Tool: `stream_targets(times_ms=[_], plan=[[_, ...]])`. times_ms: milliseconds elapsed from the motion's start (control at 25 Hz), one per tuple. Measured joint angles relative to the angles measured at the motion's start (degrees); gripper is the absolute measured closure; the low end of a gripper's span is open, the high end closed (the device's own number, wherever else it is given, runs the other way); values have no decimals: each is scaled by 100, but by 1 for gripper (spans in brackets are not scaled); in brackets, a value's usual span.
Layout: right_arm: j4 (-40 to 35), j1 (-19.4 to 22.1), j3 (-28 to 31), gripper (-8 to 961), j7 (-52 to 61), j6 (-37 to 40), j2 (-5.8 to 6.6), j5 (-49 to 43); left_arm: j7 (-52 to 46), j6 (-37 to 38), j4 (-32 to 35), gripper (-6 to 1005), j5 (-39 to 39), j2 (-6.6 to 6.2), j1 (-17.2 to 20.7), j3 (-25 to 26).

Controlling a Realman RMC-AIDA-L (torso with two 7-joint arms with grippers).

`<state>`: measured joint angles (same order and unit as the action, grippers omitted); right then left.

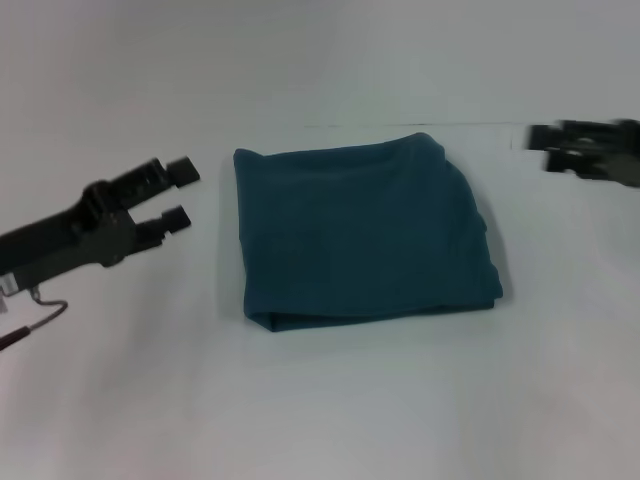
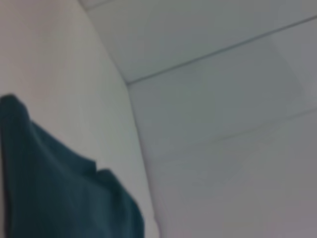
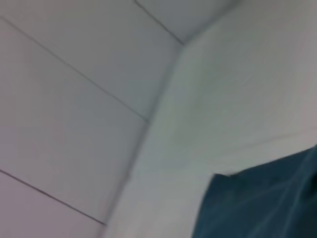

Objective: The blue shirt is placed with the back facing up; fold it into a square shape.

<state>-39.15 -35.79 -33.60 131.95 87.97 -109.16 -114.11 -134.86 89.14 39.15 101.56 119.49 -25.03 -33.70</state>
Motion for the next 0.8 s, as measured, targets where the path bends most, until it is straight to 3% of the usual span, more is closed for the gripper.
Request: stream_targets(times_ms=[200, 400, 560, 800], plan=[[131, 1027, 403, 209, -583, 861, 52, 724, -187, 95, 106, 77, 524, -6, -65, -54], [212, 1738, 966, 148, -833, 1034, 69, 797, -731, 100, 122, 86, 845, 14, -139, -358], [221, 1869, 1309, 157, -922, 1029, 71, 800, -1274, -239, 128, 93, 1032, 155, -147, -585], [329, 1686, 1369, 159, -1066, 1033, 82, 782, -1746, -996, 48, 104, 1131, 395, -138, -753]])
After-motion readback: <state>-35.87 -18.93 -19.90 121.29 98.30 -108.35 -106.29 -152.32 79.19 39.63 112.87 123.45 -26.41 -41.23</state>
